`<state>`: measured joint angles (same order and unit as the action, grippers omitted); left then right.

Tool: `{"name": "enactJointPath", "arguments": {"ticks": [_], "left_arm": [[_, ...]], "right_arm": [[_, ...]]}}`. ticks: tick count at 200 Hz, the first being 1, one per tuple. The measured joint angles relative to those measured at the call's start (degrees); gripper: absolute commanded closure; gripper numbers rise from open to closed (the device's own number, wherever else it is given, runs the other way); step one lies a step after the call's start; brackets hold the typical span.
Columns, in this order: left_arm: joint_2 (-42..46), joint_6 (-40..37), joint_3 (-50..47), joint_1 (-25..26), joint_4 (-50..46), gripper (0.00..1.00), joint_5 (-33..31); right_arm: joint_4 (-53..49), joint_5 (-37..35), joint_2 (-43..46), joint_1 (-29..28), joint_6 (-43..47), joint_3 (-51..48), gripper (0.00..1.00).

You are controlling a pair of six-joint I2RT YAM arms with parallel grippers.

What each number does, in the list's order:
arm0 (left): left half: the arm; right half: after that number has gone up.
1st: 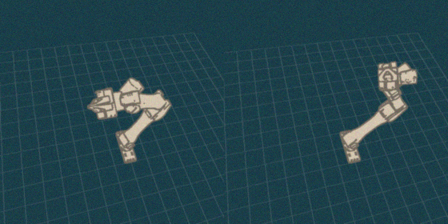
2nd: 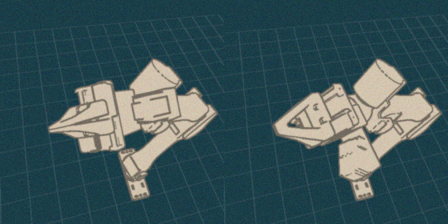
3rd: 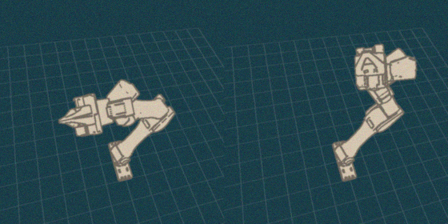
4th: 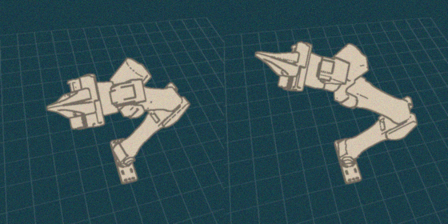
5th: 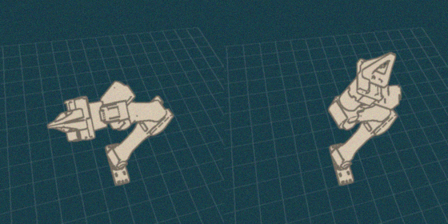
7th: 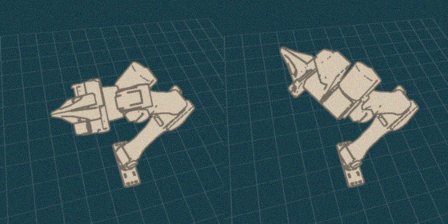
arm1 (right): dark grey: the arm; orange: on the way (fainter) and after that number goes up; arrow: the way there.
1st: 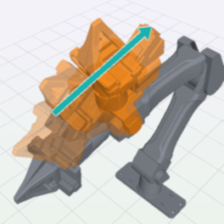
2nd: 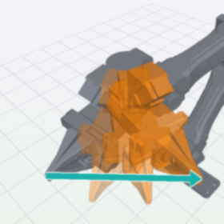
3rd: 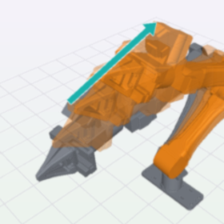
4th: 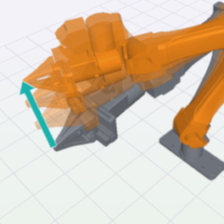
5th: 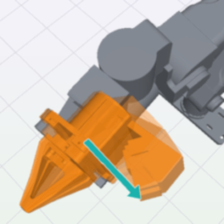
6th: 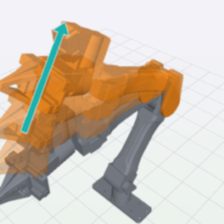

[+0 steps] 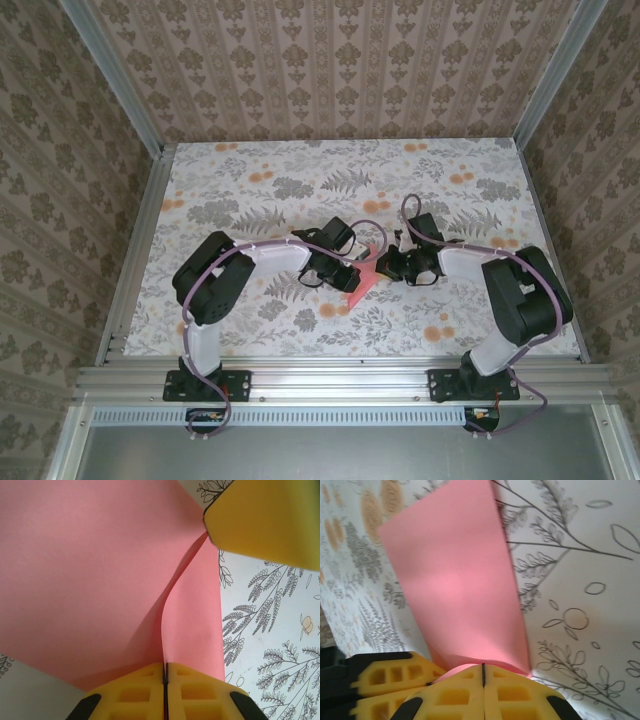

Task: Fold a paper plane with a square sheet of paper (pick it up from the middle)
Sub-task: Third fold the triangle at the center of the table.

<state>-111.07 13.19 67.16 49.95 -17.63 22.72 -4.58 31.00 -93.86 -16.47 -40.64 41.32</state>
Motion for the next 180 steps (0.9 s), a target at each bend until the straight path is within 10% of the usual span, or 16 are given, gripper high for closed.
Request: {"name": "enactJointPath", "arguments": {"ticks": [180], "left_arm": [[0.0, 0.0, 0.0, 0.0, 0.0, 0.92, -0.1]], "right_arm": [[11.7, 0.4, 1.3, -5.1, -9.8, -6.2, 0.94]]}}
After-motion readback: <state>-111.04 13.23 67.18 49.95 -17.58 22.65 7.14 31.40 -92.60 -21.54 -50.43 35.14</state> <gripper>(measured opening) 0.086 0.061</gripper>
